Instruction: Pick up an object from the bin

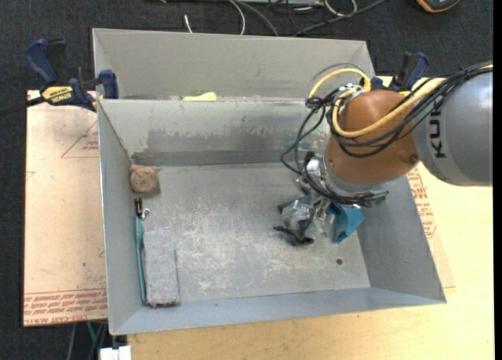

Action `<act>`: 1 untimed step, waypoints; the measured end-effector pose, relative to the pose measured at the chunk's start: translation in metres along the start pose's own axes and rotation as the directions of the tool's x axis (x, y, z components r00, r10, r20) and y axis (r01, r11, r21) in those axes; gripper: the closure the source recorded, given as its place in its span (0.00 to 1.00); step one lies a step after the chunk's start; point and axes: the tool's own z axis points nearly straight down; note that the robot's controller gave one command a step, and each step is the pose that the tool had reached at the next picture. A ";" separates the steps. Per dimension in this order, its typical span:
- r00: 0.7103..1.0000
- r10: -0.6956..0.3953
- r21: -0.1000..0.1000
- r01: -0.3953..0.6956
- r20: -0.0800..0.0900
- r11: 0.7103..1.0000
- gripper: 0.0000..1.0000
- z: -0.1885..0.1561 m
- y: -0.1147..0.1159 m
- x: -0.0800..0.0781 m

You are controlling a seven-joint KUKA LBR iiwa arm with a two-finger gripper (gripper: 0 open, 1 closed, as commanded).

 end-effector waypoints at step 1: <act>0.969 -0.247 -0.002 0.247 -0.001 0.969 1.00 0.020 -0.078 -0.043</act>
Offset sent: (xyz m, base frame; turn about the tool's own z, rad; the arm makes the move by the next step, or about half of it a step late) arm 0.0000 0.0000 0.0000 0.0000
